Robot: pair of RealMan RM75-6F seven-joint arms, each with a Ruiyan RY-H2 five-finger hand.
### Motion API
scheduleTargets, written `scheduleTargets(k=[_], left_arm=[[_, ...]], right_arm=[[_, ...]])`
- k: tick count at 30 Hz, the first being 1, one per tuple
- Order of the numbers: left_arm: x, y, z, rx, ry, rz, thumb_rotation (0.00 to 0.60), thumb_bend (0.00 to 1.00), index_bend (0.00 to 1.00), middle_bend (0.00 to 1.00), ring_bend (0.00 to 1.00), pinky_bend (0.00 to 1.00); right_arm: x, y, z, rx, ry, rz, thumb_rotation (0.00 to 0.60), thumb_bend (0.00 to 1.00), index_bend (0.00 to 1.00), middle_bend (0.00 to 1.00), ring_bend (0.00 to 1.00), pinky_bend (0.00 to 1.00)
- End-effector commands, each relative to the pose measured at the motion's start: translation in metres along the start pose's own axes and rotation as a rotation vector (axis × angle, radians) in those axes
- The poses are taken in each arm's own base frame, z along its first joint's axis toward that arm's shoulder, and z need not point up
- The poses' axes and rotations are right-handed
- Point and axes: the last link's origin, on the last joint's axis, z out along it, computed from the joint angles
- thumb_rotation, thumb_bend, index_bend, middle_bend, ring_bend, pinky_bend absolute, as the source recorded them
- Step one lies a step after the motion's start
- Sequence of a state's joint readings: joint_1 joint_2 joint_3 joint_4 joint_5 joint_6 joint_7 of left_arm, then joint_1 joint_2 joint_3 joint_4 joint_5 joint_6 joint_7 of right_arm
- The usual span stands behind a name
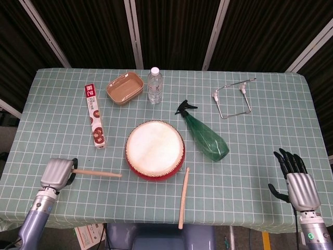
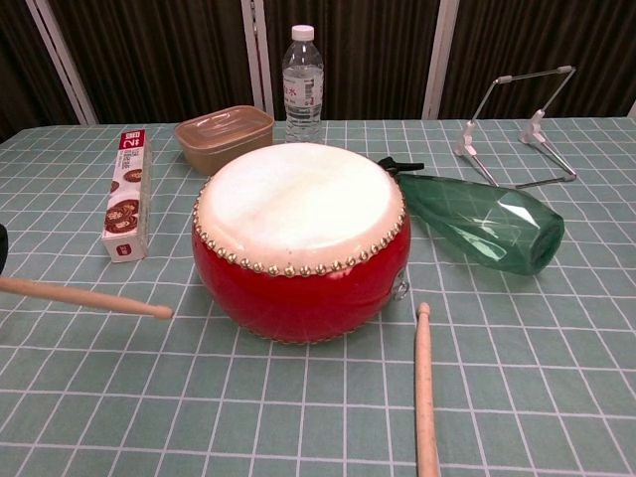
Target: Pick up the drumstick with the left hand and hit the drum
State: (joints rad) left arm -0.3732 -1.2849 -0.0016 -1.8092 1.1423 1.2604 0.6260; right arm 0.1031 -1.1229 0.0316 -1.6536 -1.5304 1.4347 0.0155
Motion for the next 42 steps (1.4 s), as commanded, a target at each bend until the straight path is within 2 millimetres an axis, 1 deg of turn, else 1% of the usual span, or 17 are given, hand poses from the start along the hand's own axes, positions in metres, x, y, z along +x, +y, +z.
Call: scheduleTargets(k=[1, 12, 15, 17, 20, 23, 24, 26, 27, 30, 33, 34, 36, 37, 40, 41, 42], left_arm=[[0.020, -0.003, -0.011, -0.014, 0.059, -0.056, 0.600, 0.71, 0.79, 0.99, 1.00, 1.00], [0.070, -0.002, -0.039, -0.068, 0.197, -0.173, 0.600, 0.71, 0.79, 0.99, 1.00, 1.00], [0.087, 0.001, -0.042, -0.081, 0.247, -0.205, 0.600, 0.71, 0.79, 0.99, 1.00, 1.00], [0.097, 0.003, -0.040, -0.087, 0.278, -0.224, 0.600, 0.71, 0.79, 0.99, 1.00, 1.00], [0.110, 0.008, -0.030, -0.095, 0.308, -0.245, 0.600, 0.71, 0.79, 0.99, 1.00, 1.00], [0.121, 0.017, -0.013, -0.103, 0.329, -0.261, 0.600, 0.71, 0.79, 0.99, 1.00, 1.00], [0.125, 0.021, -0.004, -0.106, 0.344, -0.258, 0.600, 0.71, 0.79, 0.99, 1.00, 1.00], [0.129, 0.027, 0.008, -0.110, 0.360, -0.255, 0.600, 0.71, 0.79, 0.99, 1.00, 1.00], [0.132, 0.035, 0.016, -0.121, 0.374, -0.264, 0.600, 0.71, 0.79, 0.99, 1.00, 1.00], [0.136, 0.051, 0.032, -0.141, 0.397, -0.275, 0.600, 0.71, 0.79, 0.99, 1.00, 1.00], [0.134, 0.071, 0.049, -0.163, 0.412, -0.284, 0.600, 0.71, 0.79, 0.98, 1.00, 1.00], [0.131, 0.077, 0.054, -0.165, 0.410, -0.284, 0.600, 0.71, 0.79, 0.98, 1.00, 1.00], [0.118, 0.090, 0.066, -0.162, 0.381, -0.265, 0.600, 0.71, 0.79, 0.98, 1.00, 1.00], [0.116, 0.093, 0.069, -0.160, 0.375, -0.258, 0.600, 0.71, 0.79, 0.98, 1.00, 1.00], [0.084, 0.103, 0.083, -0.138, 0.278, -0.164, 0.600, 0.71, 0.79, 0.98, 1.00, 1.00], [0.077, 0.104, 0.085, -0.131, 0.256, -0.140, 0.600, 0.71, 0.79, 0.98, 1.00, 1.00], [0.060, 0.103, 0.088, -0.113, 0.191, -0.071, 0.600, 0.71, 0.79, 0.98, 1.00, 1.00]], right_arm=[[0.000, 0.000, 0.000, -0.001, 0.000, 0.001, 0.600, 0.31, 0.00, 0.00, 0.00, 0.00], [0.000, -0.001, 0.000, -0.002, 0.000, 0.002, 0.600, 0.31, 0.00, 0.00, 0.00, 0.00], [0.000, -0.001, 0.000, -0.001, 0.000, 0.001, 0.600, 0.31, 0.00, 0.00, 0.00, 0.00], [-0.001, -0.001, 0.000, -0.001, 0.000, 0.002, 0.600, 0.31, 0.00, 0.00, 0.00, 0.00], [0.000, -0.001, 0.001, 0.001, 0.001, 0.002, 0.600, 0.31, 0.00, 0.00, 0.00, 0.00], [-0.001, -0.002, 0.001, 0.001, -0.002, 0.002, 0.600, 0.31, 0.00, 0.00, 0.00, 0.00], [-0.001, -0.002, 0.001, 0.001, -0.003, 0.003, 0.600, 0.31, 0.00, 0.00, 0.00, 0.00], [-0.001, -0.002, 0.001, 0.001, -0.003, 0.004, 0.600, 0.31, 0.00, 0.00, 0.00, 0.00], [-0.001, -0.002, 0.001, 0.001, -0.004, 0.004, 0.600, 0.31, 0.00, 0.00, 0.00, 0.00], [-0.001, -0.001, 0.001, 0.001, -0.005, 0.007, 0.600, 0.31, 0.00, 0.00, 0.00, 0.00], [-0.001, -0.001, 0.001, 0.001, -0.006, 0.011, 0.600, 0.31, 0.00, 0.00, 0.00, 0.00], [-0.001, -0.001, 0.001, 0.001, -0.006, 0.012, 0.600, 0.31, 0.00, 0.00, 0.00, 0.00], [0.000, 0.000, 0.002, -0.001, -0.008, 0.017, 0.600, 0.31, 0.00, 0.00, 0.00, 0.00], [0.000, 0.000, 0.001, -0.001, -0.008, 0.018, 0.600, 0.31, 0.00, 0.00, 0.00, 0.00], [0.000, 0.000, 0.001, -0.003, -0.010, 0.025, 0.600, 0.31, 0.00, 0.00, 0.00, 0.00], [0.000, 0.001, 0.001, -0.003, -0.010, 0.026, 0.600, 0.31, 0.00, 0.00, 0.00, 0.00], [0.000, 0.001, 0.001, -0.004, -0.011, 0.028, 0.600, 0.31, 0.00, 0.00, 0.00, 0.00]])
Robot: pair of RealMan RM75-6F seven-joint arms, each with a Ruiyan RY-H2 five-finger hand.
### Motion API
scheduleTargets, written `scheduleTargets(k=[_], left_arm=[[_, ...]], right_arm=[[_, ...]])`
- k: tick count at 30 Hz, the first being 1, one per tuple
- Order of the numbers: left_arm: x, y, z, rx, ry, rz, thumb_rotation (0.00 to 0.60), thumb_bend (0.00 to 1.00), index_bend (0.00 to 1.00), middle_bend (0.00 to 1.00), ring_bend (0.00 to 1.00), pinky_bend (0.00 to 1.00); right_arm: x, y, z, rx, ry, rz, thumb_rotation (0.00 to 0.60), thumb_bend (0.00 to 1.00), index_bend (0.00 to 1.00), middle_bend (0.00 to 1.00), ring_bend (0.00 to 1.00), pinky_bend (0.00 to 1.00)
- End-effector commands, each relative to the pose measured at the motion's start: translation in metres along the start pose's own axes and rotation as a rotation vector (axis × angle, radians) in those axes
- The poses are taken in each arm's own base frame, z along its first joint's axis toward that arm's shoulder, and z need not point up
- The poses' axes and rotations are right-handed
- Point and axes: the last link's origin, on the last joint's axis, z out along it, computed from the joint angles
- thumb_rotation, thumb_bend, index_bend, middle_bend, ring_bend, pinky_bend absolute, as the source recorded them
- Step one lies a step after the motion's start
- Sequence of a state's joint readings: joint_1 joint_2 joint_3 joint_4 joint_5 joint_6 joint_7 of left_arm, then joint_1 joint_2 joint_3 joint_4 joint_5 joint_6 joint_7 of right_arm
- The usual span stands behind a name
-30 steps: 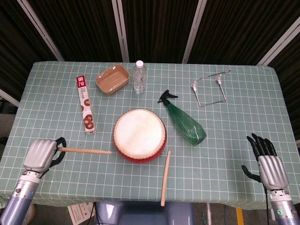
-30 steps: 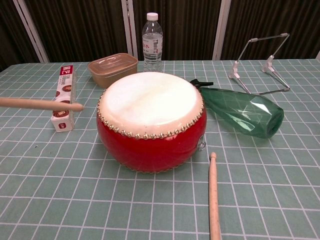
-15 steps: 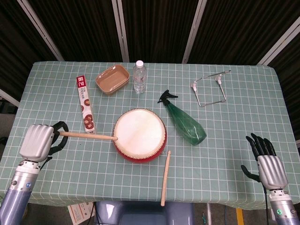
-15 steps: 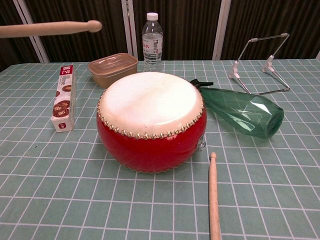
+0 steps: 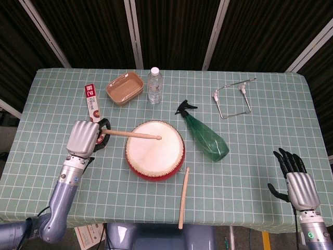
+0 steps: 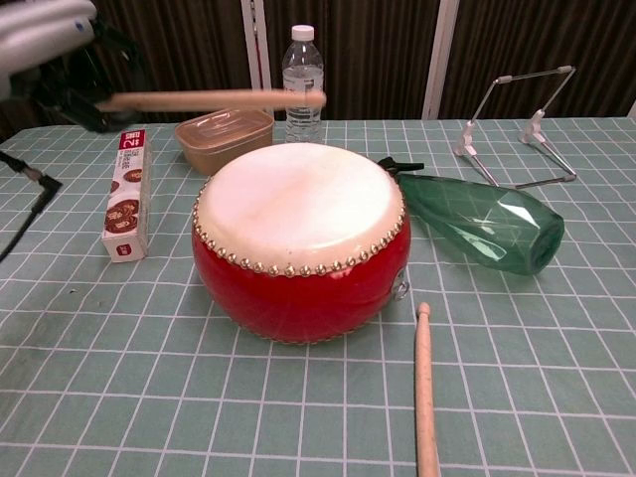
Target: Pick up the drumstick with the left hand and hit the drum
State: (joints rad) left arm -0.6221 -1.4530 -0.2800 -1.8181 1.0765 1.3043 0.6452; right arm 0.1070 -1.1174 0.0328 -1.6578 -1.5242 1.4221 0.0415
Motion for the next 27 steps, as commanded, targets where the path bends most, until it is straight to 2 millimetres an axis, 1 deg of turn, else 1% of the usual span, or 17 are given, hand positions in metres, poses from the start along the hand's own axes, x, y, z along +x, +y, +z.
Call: scheduleTargets(k=[1, 4, 7, 8, 12, 15, 19, 23, 25, 27], left_arm=[[-0.057, -0.002, -0.003, 0.033, -0.213, 0.196, 0.600, 0.71, 0.79, 0.98, 1.00, 1.00], [-0.073, -0.005, -0.008, 0.077, -0.313, 0.274, 0.600, 0.71, 0.79, 0.98, 1.00, 1.00], [-0.070, -0.003, -0.007, 0.100, -0.315, 0.255, 0.600, 0.71, 0.79, 0.98, 1.00, 1.00], [-0.066, -0.001, -0.006, 0.098, -0.299, 0.240, 0.600, 0.71, 0.79, 0.98, 1.00, 1.00], [-0.036, 0.013, -0.002, 0.058, -0.151, 0.081, 0.600, 0.71, 0.79, 0.98, 1.00, 1.00], [-0.008, 0.023, -0.004, -0.002, -0.020, -0.044, 0.600, 0.71, 0.78, 0.98, 1.00, 1.00], [0.022, 0.032, -0.010, -0.065, 0.094, -0.152, 0.600, 0.71, 0.78, 0.98, 1.00, 1.00], [0.041, 0.038, -0.013, -0.111, 0.168, -0.192, 0.600, 0.71, 0.78, 0.98, 1.00, 1.00], [0.043, 0.040, -0.012, -0.125, 0.185, -0.203, 0.600, 0.71, 0.78, 0.98, 1.00, 1.00], [0.041, 0.040, -0.009, -0.125, 0.182, -0.202, 0.600, 0.71, 0.78, 0.98, 1.00, 1.00]], right_arm=[[0.000, 0.001, 0.000, -0.003, -0.003, 0.007, 0.600, 0.31, 0.00, 0.00, 0.00, 0.00], [0.002, 0.002, 0.000, -0.007, -0.001, 0.013, 0.600, 0.31, 0.00, 0.00, 0.00, 0.00], [0.002, 0.003, -0.001, -0.010, -0.002, 0.016, 0.600, 0.31, 0.00, 0.00, 0.00, 0.00], [0.002, 0.002, -0.001, -0.010, -0.001, 0.017, 0.600, 0.31, 0.00, 0.00, 0.00, 0.00], [0.002, 0.002, -0.002, -0.008, 0.000, 0.012, 0.600, 0.31, 0.00, 0.00, 0.00, 0.00], [0.002, 0.001, -0.002, -0.006, 0.001, 0.008, 0.600, 0.31, 0.00, 0.00, 0.00, 0.00], [0.001, 0.001, -0.002, -0.004, 0.003, 0.003, 0.600, 0.31, 0.00, 0.00, 0.00, 0.00], [0.001, 0.000, -0.001, -0.005, 0.001, 0.003, 0.600, 0.31, 0.00, 0.00, 0.00, 0.00], [0.001, -0.001, -0.001, -0.002, 0.001, 0.002, 0.600, 0.31, 0.00, 0.00, 0.00, 0.00], [0.000, -0.001, -0.001, 0.002, 0.001, 0.001, 0.600, 0.31, 0.00, 0.00, 0.00, 0.00]])
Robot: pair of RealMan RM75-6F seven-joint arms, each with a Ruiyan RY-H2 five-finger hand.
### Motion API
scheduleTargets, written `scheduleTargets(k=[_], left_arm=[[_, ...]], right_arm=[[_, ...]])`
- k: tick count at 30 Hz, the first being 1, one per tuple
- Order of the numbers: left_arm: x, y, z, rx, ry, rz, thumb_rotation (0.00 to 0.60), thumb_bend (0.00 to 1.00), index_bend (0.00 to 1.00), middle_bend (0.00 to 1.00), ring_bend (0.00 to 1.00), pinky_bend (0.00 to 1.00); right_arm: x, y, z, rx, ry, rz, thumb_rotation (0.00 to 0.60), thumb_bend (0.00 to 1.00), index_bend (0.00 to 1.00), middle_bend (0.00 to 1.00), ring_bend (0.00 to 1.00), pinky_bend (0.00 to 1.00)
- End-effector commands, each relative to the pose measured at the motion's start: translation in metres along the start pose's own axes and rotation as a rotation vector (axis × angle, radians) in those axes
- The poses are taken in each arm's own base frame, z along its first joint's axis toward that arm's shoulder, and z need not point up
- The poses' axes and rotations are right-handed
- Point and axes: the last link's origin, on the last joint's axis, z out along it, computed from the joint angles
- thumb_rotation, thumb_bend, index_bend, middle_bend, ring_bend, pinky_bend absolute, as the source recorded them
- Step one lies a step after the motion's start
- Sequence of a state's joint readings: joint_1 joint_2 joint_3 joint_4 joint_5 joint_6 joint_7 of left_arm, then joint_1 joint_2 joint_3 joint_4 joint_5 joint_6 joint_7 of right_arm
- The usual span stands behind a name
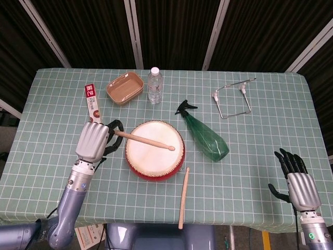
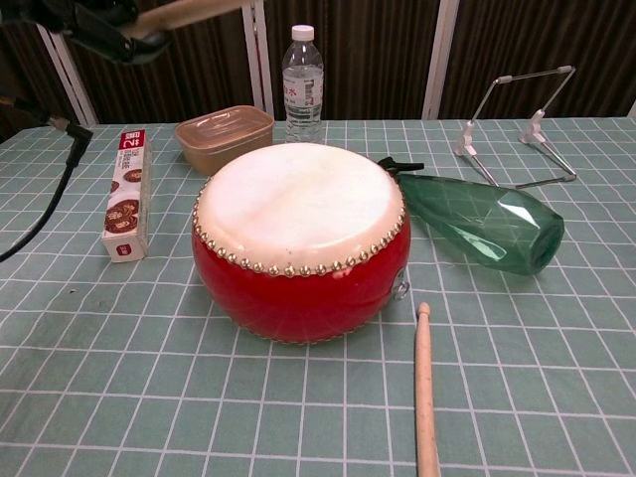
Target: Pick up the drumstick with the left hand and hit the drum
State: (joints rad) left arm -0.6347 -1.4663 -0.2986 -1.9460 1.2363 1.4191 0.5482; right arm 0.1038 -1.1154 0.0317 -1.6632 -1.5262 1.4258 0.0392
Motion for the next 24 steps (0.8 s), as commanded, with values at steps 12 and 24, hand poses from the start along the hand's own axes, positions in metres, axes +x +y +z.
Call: scheduleTargets(k=[12, 24], left_arm=[[-0.073, -0.035, -0.006, 0.119, -0.245, 0.225, 0.600, 0.71, 0.78, 0.98, 1.00, 1.00], [-0.061, -0.038, -0.005, 0.203, -0.284, 0.244, 0.600, 0.71, 0.78, 0.98, 1.00, 1.00]], right_arm=[[-0.001, 0.000, 0.001, -0.001, -0.009, 0.010, 0.600, 0.31, 0.00, 0.00, 0.00, 0.00], [0.001, 0.002, -0.001, -0.011, -0.007, 0.011, 0.600, 0.31, 0.00, 0.00, 0.00, 0.00]])
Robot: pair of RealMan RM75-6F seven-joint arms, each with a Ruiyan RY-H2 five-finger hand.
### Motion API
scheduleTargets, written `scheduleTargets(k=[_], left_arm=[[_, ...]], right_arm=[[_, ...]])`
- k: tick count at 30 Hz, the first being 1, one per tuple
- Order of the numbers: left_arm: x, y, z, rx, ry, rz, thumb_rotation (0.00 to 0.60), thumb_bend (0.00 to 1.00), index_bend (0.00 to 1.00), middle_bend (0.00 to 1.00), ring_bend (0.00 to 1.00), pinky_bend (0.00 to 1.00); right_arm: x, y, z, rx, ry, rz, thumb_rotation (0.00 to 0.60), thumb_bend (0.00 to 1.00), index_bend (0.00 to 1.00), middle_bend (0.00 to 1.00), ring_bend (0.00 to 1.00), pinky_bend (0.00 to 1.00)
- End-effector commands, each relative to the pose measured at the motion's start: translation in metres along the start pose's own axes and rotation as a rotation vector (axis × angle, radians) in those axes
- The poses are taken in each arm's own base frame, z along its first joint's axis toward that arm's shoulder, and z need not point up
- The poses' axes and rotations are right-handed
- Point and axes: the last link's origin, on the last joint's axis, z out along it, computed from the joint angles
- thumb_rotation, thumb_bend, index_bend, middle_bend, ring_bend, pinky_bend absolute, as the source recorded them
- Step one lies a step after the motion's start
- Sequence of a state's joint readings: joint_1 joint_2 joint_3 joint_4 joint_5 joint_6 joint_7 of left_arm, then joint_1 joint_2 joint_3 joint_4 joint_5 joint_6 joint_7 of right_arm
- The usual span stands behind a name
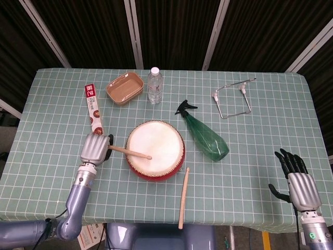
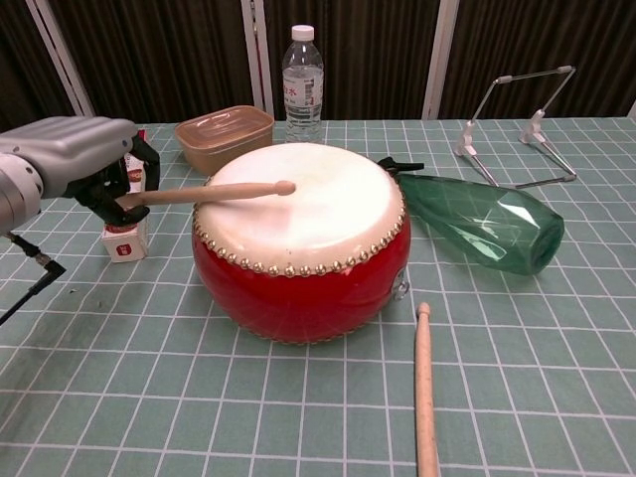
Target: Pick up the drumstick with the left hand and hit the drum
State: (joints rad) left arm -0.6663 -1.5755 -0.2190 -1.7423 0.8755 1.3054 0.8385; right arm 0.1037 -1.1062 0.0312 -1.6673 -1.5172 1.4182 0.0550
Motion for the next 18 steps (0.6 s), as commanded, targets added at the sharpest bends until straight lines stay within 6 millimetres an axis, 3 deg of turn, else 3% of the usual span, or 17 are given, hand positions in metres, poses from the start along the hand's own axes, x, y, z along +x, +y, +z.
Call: scheduleTargets(k=[1, 5, 9, 18], left_arm=[[0.034, 0.006, -0.003, -0.024, 0.083, -0.102, 0.600, 0.71, 0.78, 0.98, 1.00, 1.00], [0.060, 0.004, -0.014, -0.047, 0.131, -0.184, 0.600, 0.71, 0.78, 0.98, 1.00, 1.00], [0.071, -0.006, -0.030, -0.066, 0.150, -0.211, 0.600, 0.71, 0.78, 0.98, 1.00, 1.00], [0.050, -0.070, -0.072, -0.026, 0.088, -0.095, 0.600, 0.69, 0.75, 0.96, 1.00, 1.00]], right_arm=[[0.000, 0.000, 0.000, -0.002, 0.001, -0.001, 0.600, 0.31, 0.00, 0.00, 0.00, 0.00], [0.001, 0.001, -0.001, -0.005, 0.005, -0.001, 0.600, 0.31, 0.00, 0.00, 0.00, 0.00], [0.001, 0.001, -0.002, -0.007, 0.004, -0.003, 0.600, 0.31, 0.00, 0.00, 0.00, 0.00], [-0.001, 0.000, -0.001, -0.009, -0.003, -0.007, 0.600, 0.31, 0.00, 0.00, 0.00, 0.00]])
